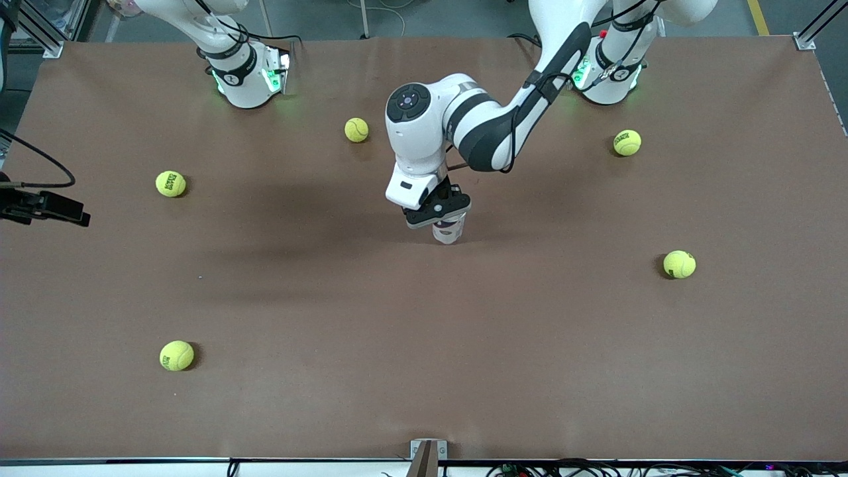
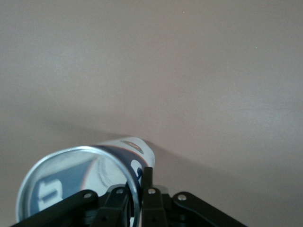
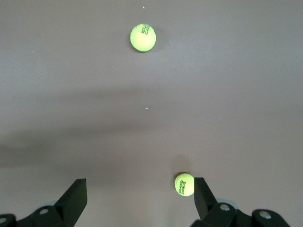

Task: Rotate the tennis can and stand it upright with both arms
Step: 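Set the upright can on the table and open the left gripper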

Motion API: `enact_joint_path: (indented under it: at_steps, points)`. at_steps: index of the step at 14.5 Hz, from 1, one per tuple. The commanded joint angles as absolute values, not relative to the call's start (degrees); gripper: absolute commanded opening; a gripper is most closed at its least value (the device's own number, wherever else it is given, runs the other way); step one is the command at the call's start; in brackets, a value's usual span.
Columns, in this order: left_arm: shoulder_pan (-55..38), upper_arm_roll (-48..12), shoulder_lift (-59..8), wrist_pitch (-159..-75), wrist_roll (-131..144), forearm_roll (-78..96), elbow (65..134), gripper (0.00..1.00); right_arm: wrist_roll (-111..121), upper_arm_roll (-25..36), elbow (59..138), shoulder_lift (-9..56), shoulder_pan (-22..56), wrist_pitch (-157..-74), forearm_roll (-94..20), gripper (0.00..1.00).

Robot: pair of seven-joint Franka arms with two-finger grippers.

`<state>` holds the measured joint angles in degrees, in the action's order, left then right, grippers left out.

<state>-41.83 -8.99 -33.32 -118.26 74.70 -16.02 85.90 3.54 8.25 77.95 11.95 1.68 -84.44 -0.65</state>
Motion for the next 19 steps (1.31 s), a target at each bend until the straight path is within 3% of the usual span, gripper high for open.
enact_joint_path:
  at_steps: [1,3,8,14,19]
  points:
    - [-41.9,-8.7,-33.2,-118.0,75.8,-16.5,84.5,0.42,3.9,7.6,86.1,4.9,0.8,-86.4,-0.2,1.0]
    - [-41.9,-8.6,-33.0,-118.0,75.8,-16.4,84.5,0.68,3.9,7.5,89.3,1.9,0.4,-86.7,-0.2,1.0]
    - [-41.2,-8.5,-29.5,-117.3,75.5,-16.4,83.9,1.0,4.0,5.6,93.1,-2.5,-0.9,-86.5,-0.2,1.0]
    - [-35.3,-8.3,-22.1,-116.0,71.8,-15.6,84.0,1.0,4.1,5.6,95.0,-7.3,-0.7,-85.4,-0.2,1.0]
    - [-26.4,-8.3,-17.4,-111.9,61.1,-13.0,83.8,1.0,4.1,5.7,94.9,-7.5,-0.7,-85.6,-0.2,1.0]
